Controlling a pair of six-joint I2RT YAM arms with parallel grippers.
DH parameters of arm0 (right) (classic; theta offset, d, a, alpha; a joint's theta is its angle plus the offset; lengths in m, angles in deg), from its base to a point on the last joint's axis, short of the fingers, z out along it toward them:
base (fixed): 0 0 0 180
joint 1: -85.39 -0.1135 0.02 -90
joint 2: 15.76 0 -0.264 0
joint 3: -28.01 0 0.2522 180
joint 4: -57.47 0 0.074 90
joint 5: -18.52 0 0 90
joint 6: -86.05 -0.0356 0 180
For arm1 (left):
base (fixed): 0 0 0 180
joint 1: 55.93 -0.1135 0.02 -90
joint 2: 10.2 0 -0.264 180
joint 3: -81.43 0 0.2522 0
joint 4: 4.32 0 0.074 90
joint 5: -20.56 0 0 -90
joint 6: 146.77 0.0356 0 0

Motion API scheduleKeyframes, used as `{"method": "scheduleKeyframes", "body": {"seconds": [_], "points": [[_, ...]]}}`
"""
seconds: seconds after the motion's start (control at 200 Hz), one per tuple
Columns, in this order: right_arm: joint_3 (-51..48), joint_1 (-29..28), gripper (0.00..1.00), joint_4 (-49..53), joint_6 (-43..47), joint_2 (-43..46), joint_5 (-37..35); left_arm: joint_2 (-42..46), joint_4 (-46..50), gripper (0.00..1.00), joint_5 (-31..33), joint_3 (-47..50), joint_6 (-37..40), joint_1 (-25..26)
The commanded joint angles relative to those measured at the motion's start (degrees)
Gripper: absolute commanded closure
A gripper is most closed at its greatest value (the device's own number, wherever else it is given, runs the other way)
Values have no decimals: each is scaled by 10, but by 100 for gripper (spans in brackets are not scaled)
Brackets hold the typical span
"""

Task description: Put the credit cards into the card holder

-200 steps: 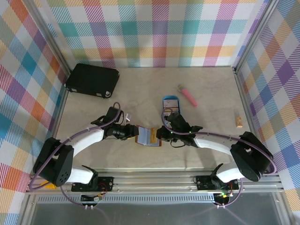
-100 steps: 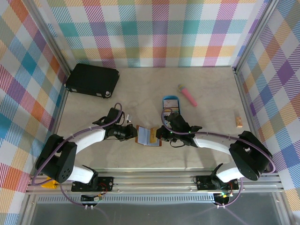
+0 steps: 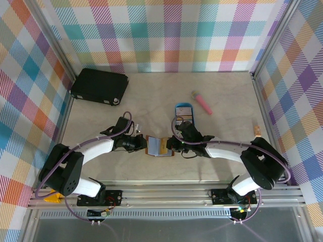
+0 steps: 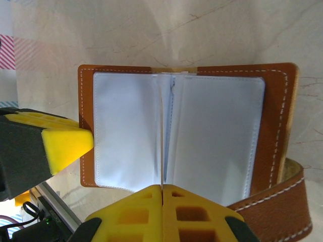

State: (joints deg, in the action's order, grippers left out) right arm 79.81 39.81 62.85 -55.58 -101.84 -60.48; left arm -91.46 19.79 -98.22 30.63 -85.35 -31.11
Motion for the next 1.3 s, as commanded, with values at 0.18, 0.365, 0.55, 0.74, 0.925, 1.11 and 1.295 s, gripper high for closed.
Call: {"method": "scheduleKeyframes", "body": {"seconds": [0.18,0.365,0.55,0.74,0.925,1.11,1.295], "points": [[13,-2,100,-43,-10,-22,19,-1,14,92,20,6,25,-4],[13,-1,100,-55,-15,-30,27,-5,20,92,25,4,28,-4],[12,1,100,-64,-18,-41,32,-3,21,92,24,3,30,-4],[10,6,100,-76,-26,-56,42,-10,23,92,26,1,33,-4],[18,6,100,-64,-30,-68,44,-12,33,92,31,-5,36,-4],[47,6,100,12,-25,-82,37,-11,40,93,36,-9,38,-4],[65,6,100,66,-19,-92,20,-16,47,93,38,-15,40,-4]]}}
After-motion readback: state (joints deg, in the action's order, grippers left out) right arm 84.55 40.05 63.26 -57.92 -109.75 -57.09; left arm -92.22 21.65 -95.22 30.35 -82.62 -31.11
